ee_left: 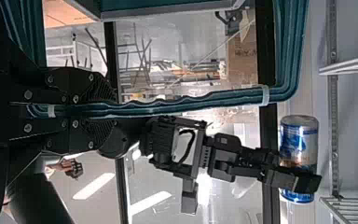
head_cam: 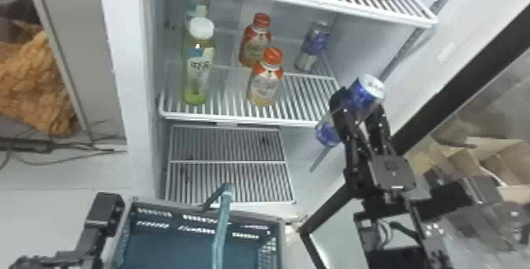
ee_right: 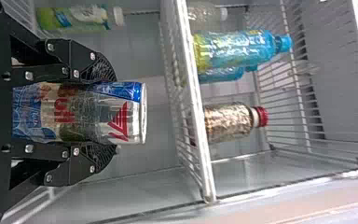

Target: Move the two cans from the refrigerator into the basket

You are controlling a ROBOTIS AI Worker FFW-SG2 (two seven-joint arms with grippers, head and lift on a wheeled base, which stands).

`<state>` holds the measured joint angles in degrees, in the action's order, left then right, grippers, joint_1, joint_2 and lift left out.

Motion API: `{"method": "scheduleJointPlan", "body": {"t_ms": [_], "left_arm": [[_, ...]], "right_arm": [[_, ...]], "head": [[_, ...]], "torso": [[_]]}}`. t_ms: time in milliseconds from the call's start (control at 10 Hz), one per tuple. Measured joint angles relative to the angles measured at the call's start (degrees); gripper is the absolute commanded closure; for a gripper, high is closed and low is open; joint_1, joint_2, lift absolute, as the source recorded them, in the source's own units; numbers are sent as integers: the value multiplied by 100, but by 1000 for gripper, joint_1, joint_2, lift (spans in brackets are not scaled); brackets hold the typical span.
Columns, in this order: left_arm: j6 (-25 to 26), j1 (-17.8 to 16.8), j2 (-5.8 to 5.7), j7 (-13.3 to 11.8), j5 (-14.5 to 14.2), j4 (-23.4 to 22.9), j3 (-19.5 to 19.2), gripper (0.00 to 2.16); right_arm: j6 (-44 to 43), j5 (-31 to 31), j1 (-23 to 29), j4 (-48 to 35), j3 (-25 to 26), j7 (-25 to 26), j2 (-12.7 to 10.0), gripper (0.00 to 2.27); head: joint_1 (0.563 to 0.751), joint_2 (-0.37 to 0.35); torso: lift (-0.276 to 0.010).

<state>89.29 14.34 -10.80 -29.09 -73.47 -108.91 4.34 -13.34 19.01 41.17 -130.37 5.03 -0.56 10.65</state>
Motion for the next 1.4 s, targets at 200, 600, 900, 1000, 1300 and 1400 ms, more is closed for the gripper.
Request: {"method": "scheduleJointPlan", "body": {"t_ms": [200,600,900,1000,1300,1400], "left_arm": [[0,12,-1,0,0,0,-10,1210],[0,25,-1,0,19,0,-17,1210],[0,30,-14,0,23,0,-29,1210],[0,40,-26,0,23,0,-32,1210],[0,70,-37,0,66,0,-63,1210],[0,71,-37,0,77,0,-67,1210]], "right_arm": [[681,167,385,-449,37,-111,-8,886],[2496,497,895,-1494,328,-506,-121,886],[3981,659,1192,-2417,553,-526,-174,886],[4432,698,1290,-2662,684,-523,-210,886],[5818,1044,1435,-3072,817,-523,-244,886],[6280,1140,1437,-3182,814,-506,-234,886]], "head": [[695,-350],[695,-350],[695,-350],[695,-350],[695,-350],[695,-350]], "torso": [[-266],[-266],[-266],[-266],[-266],[-266]]}}
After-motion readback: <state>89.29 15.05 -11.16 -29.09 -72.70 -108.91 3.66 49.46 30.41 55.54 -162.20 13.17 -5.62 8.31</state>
